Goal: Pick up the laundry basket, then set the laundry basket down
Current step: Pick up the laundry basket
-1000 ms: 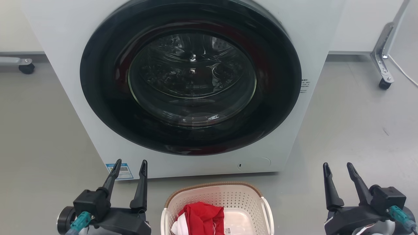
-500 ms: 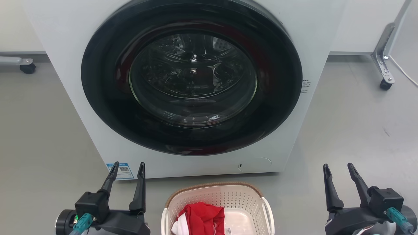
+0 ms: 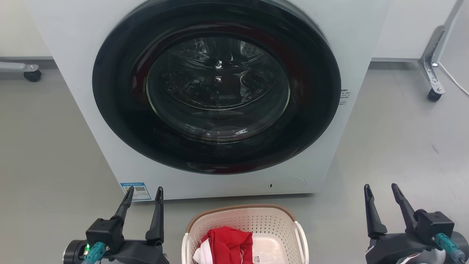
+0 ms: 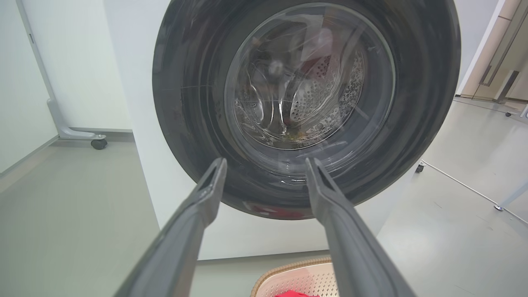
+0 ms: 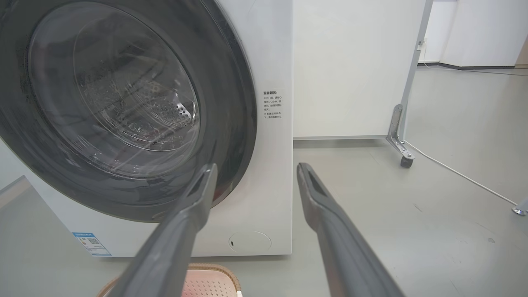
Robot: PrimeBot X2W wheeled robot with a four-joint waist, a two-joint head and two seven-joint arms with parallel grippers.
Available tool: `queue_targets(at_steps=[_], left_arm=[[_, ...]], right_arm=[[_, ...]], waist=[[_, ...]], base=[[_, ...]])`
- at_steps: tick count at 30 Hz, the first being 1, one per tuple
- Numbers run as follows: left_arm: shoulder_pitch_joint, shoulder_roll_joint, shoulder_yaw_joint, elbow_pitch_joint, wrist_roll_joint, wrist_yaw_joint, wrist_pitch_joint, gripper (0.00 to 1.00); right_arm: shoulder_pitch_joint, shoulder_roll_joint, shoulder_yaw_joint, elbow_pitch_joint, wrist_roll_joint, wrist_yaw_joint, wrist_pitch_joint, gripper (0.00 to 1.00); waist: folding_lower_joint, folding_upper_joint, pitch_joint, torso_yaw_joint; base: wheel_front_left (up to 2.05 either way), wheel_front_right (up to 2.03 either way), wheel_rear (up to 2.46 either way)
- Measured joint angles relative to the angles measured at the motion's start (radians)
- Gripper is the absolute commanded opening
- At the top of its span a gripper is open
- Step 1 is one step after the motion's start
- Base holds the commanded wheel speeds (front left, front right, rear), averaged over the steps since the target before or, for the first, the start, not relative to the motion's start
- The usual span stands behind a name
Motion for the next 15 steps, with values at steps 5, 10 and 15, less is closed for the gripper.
queue_targets(at_steps=[5, 10, 15], left_arm=[[0.0, -0.001, 0.002, -0.001, 0.005, 0.0, 0.007, 1.0], [0.0, -0.001, 0.006, -0.001, 0.007, 0.0, 0.007, 1.0], [0.0, -0.002, 0.006, -0.009, 0.008, 0.001, 0.012, 1.0]], right_arm=[[0.0, 0.002, -0.004, 0.002, 0.0, 0.003, 0.0, 1.0], [0.0, 0.004, -0.005, 0.003, 0.0, 0.003, 0.0, 1.0], [0.0, 0.004, -0.008, -0.001, 0.0, 0.004, 0.0, 1.0]], waist=[[0.0, 0.0, 0.001, 0.002], [0.0, 0.0, 0.004, 0.003], [0.0, 0.0, 0.018, 0.002]], base=[[0.0, 0.0, 0.0], [0.0, 0.0, 0.0], [0.0, 0.0, 0.0]])
